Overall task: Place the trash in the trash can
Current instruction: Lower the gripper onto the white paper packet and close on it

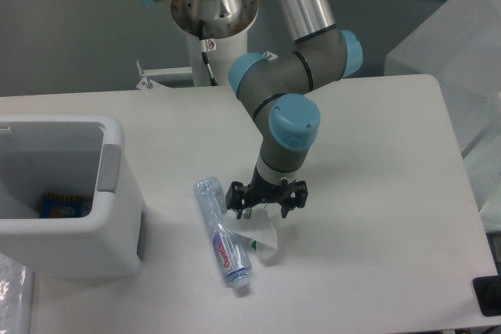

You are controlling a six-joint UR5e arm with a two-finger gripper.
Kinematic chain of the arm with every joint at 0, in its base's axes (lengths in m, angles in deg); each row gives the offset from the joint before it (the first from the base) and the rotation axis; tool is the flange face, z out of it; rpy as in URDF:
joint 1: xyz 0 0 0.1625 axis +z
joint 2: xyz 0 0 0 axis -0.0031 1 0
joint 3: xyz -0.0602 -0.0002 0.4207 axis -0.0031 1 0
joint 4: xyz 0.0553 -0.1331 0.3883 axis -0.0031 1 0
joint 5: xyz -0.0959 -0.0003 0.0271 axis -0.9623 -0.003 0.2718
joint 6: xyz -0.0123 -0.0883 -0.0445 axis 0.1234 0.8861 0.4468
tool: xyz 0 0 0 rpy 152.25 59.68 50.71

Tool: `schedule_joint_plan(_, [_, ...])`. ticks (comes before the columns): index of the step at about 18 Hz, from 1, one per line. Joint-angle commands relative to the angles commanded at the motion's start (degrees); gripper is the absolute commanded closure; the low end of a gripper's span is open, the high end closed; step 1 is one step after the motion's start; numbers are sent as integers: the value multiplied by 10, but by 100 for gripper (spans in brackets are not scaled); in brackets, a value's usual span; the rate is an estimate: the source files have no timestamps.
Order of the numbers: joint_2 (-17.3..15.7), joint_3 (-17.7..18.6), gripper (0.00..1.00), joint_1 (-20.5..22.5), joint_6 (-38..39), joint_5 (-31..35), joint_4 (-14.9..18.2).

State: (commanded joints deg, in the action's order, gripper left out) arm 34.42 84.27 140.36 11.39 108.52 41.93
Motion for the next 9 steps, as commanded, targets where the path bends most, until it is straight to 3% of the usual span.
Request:
schedule_joint_plan(6, [0,4,0,0,0,1,-3])
schedule_joint_plan(8, [-1,5,9,-1,0,1,-2])
schedule_joint_plan(9, [-2,5,19,-1,0,1,-1])
